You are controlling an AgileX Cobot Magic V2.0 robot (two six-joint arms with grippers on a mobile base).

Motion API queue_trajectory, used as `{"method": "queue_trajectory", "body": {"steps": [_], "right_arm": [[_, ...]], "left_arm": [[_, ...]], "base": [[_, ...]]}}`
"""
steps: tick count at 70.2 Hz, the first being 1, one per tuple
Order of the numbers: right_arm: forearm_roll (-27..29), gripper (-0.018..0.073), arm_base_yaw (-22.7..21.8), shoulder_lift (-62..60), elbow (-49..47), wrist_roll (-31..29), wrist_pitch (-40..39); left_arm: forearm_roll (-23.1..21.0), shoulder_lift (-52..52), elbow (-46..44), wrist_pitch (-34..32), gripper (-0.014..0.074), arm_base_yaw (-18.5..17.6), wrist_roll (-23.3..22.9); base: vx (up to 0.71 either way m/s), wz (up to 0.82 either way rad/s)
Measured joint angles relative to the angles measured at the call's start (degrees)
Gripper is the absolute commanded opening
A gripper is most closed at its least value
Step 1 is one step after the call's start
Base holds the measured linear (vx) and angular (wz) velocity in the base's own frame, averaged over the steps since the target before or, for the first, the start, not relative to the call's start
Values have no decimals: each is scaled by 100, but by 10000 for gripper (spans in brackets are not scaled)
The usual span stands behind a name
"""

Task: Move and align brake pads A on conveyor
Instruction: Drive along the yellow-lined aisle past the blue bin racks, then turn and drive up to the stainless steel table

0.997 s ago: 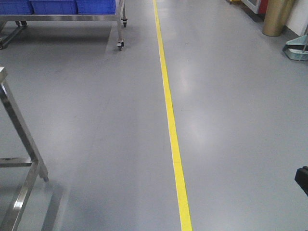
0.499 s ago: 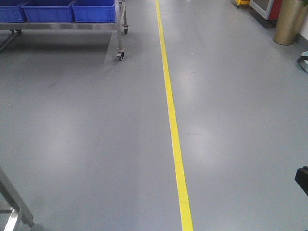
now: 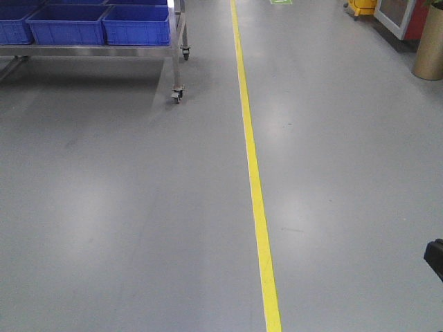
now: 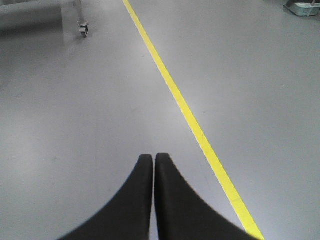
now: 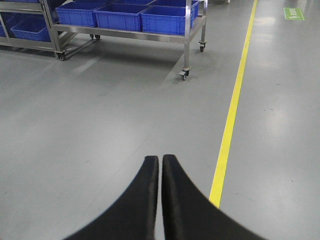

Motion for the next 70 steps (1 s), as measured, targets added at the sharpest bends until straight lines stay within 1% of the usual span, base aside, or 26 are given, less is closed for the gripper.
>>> {"method": "queue_trajectory", "body": {"steps": [46,59,70], "right_arm": [[0,0,0,0,0,0,0],[0,0,0,0,0,0,0],[0,0,0,0,0,0,0]], "left_arm": [[0,0,0,0,-6,0,0],[0,0,0,0,-6,0,0],[0,0,0,0,-6,0,0]], "base": [[32,1],[19,22],[14,43]]}}
